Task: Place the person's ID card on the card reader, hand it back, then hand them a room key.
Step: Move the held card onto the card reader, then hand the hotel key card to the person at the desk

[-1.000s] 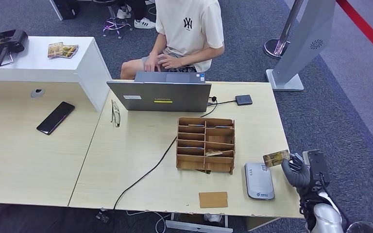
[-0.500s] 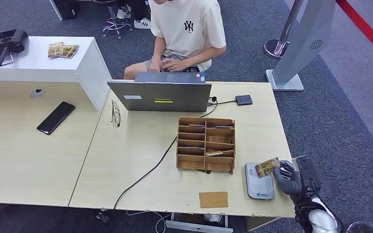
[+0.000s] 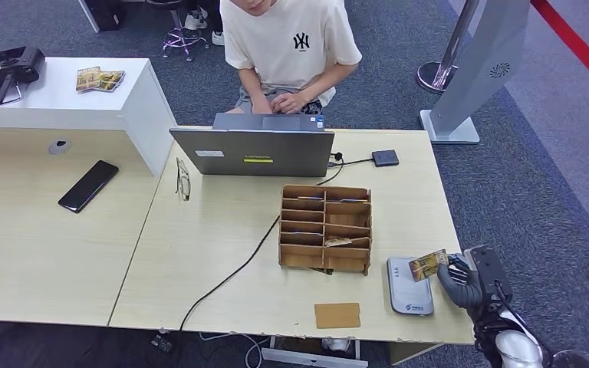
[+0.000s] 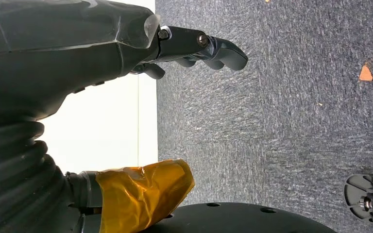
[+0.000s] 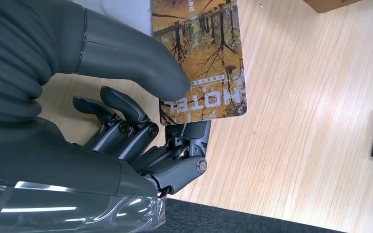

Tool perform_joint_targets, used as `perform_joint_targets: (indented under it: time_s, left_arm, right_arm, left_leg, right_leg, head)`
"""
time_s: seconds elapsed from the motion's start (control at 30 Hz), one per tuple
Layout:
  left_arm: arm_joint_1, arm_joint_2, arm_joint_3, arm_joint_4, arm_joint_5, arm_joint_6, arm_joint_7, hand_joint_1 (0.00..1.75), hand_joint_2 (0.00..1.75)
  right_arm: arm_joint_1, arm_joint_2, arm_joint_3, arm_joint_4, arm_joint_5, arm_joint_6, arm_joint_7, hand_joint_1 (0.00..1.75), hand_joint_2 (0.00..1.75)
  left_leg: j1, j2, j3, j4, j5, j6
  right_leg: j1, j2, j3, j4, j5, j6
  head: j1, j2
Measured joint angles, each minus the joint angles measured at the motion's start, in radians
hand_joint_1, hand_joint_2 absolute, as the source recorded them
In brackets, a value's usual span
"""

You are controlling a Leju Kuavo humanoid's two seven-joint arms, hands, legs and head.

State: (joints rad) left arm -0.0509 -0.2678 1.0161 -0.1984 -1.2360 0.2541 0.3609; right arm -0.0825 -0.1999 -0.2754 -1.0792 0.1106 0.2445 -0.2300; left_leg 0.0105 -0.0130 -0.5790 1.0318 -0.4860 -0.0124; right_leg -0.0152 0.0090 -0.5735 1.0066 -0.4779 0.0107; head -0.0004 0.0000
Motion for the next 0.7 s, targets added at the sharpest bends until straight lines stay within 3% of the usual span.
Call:
perform_joint_targets:
  time_s: [0.7]
  left_arm:
    - [0.0,0.0,0.005,0.0,0.001,-0.006,0.0,0.0,1.75]
  right_arm:
    - [0.008,-0.063,0.058,-0.055,0.009,0.051,0.029,1.75,1.75]
  left_leg:
    - [0.0,0.0,0.0,0.0,0.0,0.0]
  right_leg:
    - [0.0,0.0,0.0,0.0,0.0,0.0]
  head:
    - [0.0,0.0]
